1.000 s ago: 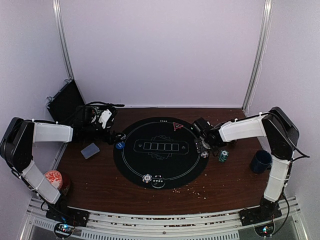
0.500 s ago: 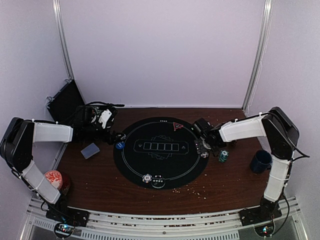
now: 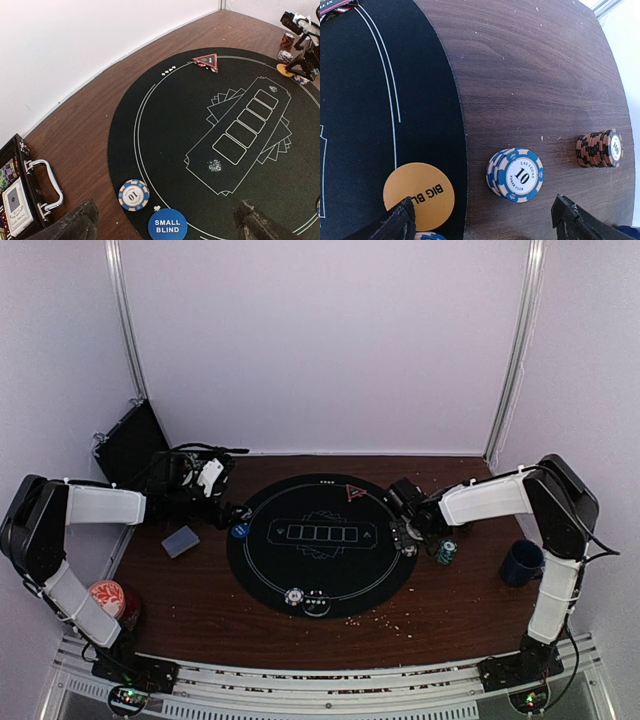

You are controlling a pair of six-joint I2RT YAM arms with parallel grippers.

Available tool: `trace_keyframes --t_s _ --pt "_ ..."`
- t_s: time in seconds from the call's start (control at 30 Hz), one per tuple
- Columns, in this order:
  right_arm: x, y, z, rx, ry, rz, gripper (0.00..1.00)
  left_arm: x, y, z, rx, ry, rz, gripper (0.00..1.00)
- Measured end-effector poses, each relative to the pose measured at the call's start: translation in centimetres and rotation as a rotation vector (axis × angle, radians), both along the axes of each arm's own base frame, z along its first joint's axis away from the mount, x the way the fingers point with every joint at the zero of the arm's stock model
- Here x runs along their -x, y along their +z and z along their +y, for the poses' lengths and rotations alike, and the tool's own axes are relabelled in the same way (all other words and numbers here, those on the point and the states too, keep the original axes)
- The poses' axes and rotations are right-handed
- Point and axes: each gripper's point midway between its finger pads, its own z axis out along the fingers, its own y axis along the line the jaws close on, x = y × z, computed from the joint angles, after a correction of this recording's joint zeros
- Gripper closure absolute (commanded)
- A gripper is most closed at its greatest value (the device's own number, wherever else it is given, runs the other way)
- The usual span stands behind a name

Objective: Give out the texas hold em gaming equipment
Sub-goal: Pick up the pile of poker chips from the pile of poker chips.

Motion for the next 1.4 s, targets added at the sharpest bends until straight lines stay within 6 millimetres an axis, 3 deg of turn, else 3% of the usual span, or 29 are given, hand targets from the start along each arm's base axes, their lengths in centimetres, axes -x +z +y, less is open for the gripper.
trace_keyframes --t_s 0.47,0.6,0.77,0.93,1.17,1.4 --pt "0.0 0.6 0.1 -0.01 0.005 -0.01 0.01 0.0 0.0 0.0 0.0 0.001 0.0 0.02" --pt "-0.2 2.0 0.2 -0.028 0.003 -0.04 0.0 0.0 0.0 0.0 -0.001 0.002 0.0 0.02" --pt "-0.3 5.3 0.1 -0.078 -0.001 -0.113 0.0 -0.1 -0.2 0.0 -0.003 0.003 0.002 0.02" --pt "-0.1 7.7 -2.6 -0.138 -0.064 -0.177 0.0 0.0 -0.2 0.0 -0.003 0.003 0.003 0.02" --pt "-0.5 5.7 -8.6 -0.168 -0.223 -0.159 0.01 0.0 -0.2 0.0 -0.002 0.003 0.003 0.02" --pt "1.7 4.5 -7.9 -0.277 -0.187 -0.126 0.08 0.0 -0.1 0.0 -0.002 0.002 0.002 0.02"
